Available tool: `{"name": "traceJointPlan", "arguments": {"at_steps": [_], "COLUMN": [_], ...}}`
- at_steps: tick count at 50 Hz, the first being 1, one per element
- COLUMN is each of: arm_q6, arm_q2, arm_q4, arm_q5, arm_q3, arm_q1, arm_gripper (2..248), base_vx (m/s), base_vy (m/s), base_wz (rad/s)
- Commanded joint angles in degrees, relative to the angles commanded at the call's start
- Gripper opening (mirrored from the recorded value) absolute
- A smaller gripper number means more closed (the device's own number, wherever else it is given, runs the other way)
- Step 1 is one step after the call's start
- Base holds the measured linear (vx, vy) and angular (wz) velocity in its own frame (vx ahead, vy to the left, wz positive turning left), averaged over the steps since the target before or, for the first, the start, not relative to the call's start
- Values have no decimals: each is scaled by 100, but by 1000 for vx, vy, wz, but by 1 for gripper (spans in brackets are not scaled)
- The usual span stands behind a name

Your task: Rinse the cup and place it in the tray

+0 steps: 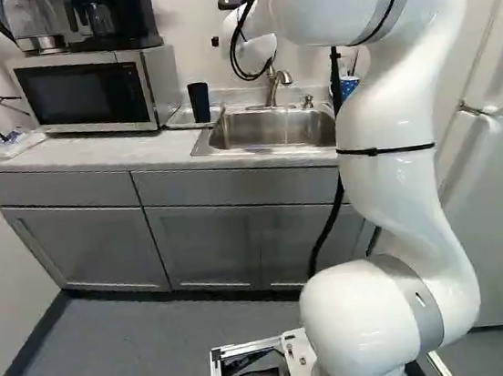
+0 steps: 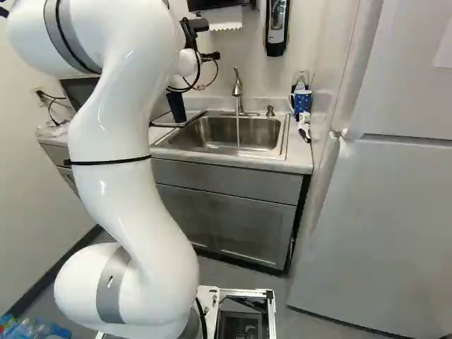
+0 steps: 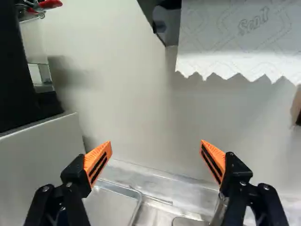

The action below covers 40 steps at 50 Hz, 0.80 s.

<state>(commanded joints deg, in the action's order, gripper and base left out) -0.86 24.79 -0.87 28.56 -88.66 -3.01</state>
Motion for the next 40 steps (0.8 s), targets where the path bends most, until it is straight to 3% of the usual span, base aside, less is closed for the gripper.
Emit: {"name": "traceJointPlan", "arguments": {"at_steps": [25,40], "arm_q6": [0,0], "arm_q2": [478,942], "arm_q4": [0,0], "arm_q5": [-209,-437], "arm_q3": [-583,-1167], "arm_q1": [303,388], "arm_gripper": [247,247], "base_vx": [0,0], "base_vy": [0,0], "base_wz": [0,0]}}
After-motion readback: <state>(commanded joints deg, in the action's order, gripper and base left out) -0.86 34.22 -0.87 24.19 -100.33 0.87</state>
